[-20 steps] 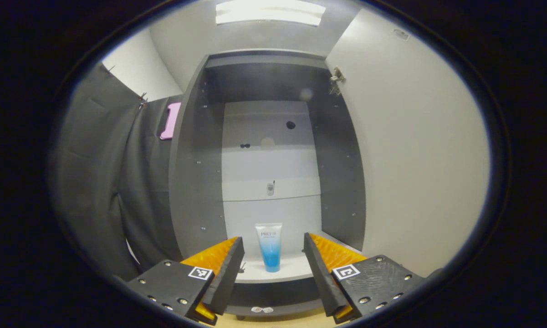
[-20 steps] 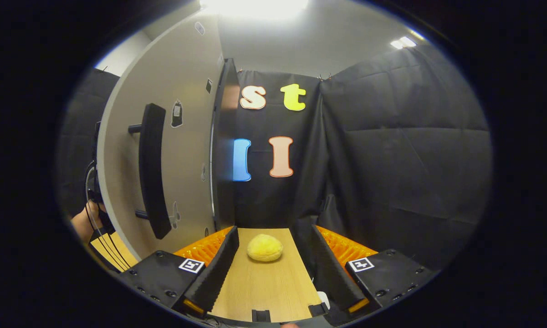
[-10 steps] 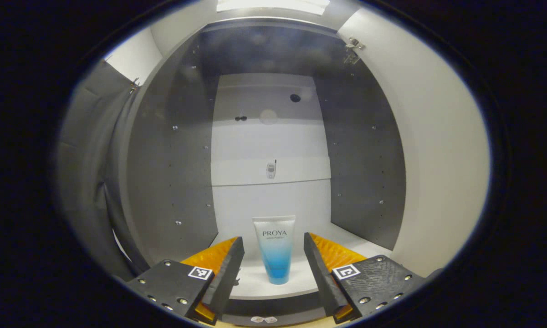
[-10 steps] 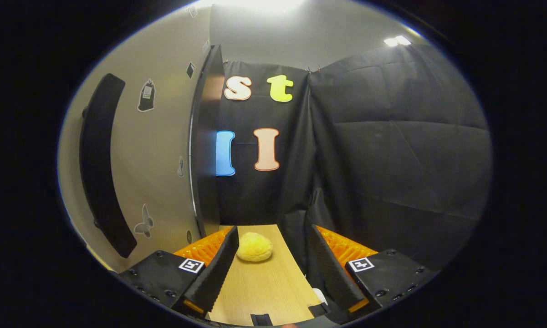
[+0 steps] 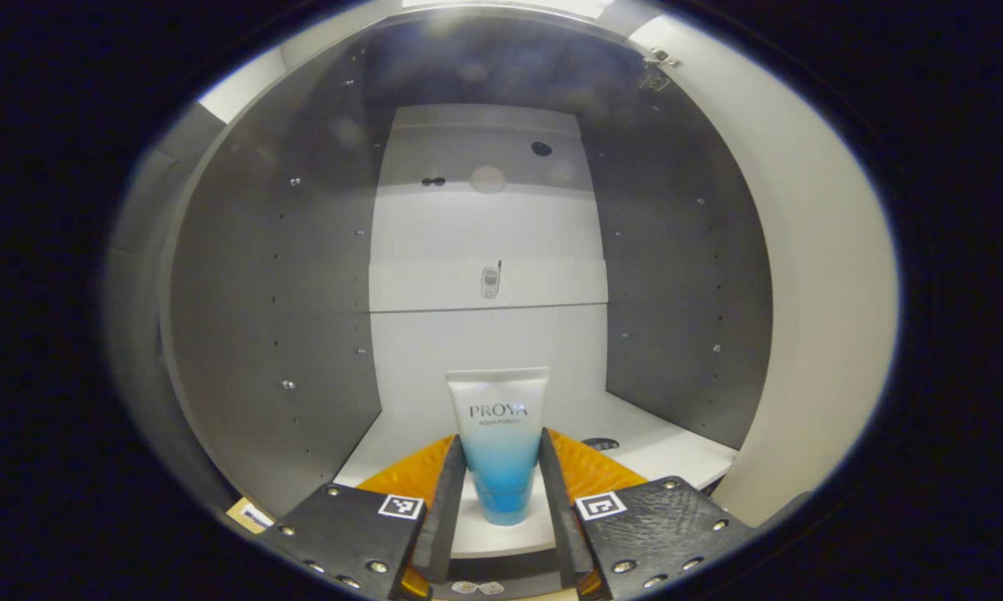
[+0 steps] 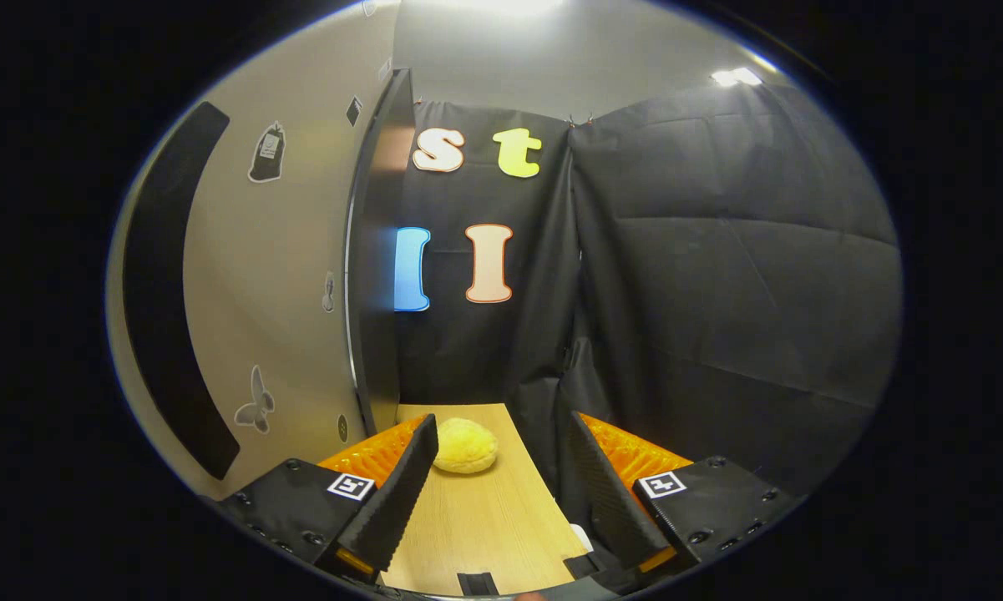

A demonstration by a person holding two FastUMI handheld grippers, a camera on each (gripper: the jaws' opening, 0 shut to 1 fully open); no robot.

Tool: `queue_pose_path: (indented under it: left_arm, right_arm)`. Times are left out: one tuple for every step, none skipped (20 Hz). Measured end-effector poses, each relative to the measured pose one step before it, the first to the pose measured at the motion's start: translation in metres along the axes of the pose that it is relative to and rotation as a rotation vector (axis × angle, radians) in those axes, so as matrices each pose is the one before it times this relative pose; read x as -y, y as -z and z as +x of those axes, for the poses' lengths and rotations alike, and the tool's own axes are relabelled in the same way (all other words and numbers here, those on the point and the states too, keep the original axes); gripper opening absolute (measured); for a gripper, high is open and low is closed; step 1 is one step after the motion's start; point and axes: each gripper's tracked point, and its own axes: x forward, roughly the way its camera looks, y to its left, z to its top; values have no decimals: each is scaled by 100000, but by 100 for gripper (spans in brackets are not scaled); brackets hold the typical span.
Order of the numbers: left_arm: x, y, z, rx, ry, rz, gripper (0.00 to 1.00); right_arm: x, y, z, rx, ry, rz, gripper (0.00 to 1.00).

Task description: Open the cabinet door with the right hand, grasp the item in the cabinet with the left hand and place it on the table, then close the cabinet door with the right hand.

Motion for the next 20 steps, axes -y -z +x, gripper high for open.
queue_pose_path:
  left_arm:
    - [55, -3, -130, -190, 614, 220, 50]
    - [4, -46, -284, 7, 252, -59, 50]
    - [28, -192, -572, 704, 86, -67, 50]
    - [52, -156, -922, 1081, 180, 70, 49]
    - [-142, -258, -1196, 1352, -327, 575, 49]
    - [-185, -355, -788, 1028, -588, 998, 50]
    - [-205, -228, -527, 736, -885, 859, 50]
    - [-201, -124, -725, -30, -616, 481, 50]
    - [-112, 95, -983, 138, -713, 4, 50]
    - [-210, -26, -875, 271, -799, -190, 50]
    - [-318, 113, -917, 79, -1060, -195, 50]
    - [-340, 9, -795, 237, -1208, -116, 50]
    - [-331, 317, -1028, 48, -1039, -25, 49]
    - [-232, 144, -1041, 88, -1026, 8, 48]
    - [-282, 221, -987, 48, -1124, 78, 50]
    - [-348, 227, -901, -12, -1166, 90, 50]
    - [-372, 363, -966, 39, -1045, -124, 50]
    - [-294, 351, -925, -53, -820, -252, 50]
    - [-277, 327, -972, -130, -943, -208, 50]
    - [-342, 347, -934, 137, -1241, -42, 49]
  right_arm:
    - [132, -36, -76, 72, -105, -3, 94]
    - [20, -1, -79, 128, -243, 173, 94]
    - [23, -85, -56, 24, -523, 340, 94]
    - [-165, -115, 91, 225, -912, 303, 94]
    - [-88, -215, 18, 561, -928, 218, 94]
    - [-134, -31, -185, 459, -1116, 11, 99]
    - [-23, -91, -46, 420, -1029, -82, 99]
    - [-150, -39, -69, 337, -1003, -172, 94]
    - [-45, -45, -66, 368, -1248, -225, 99]
    - [-205, 54, -158, 256, -1315, -274, 99]
    - [-38, 21, -160, 108, -1141, -268, 94]
    - [-110, 115, -201, -52, -1175, -234, 99]
    - [28, 159, -263, -192, -1058, -75, 94]
    - [-21, 114, -209, -54, -1102, 25, 99]
    - [68, 115, -240, -5, -964, 63, 99]
    - [49, 121, -266, 0, -711, 194, 99]
    - [101, 80, -247, 60, -702, 377, 99]
    - [15, -61, -231, 548, -638, 517, 99]
    - [59, -78, -179, 509, -814, 526, 99]
    - [-35, 142, -209, 270, -720, 401, 99]
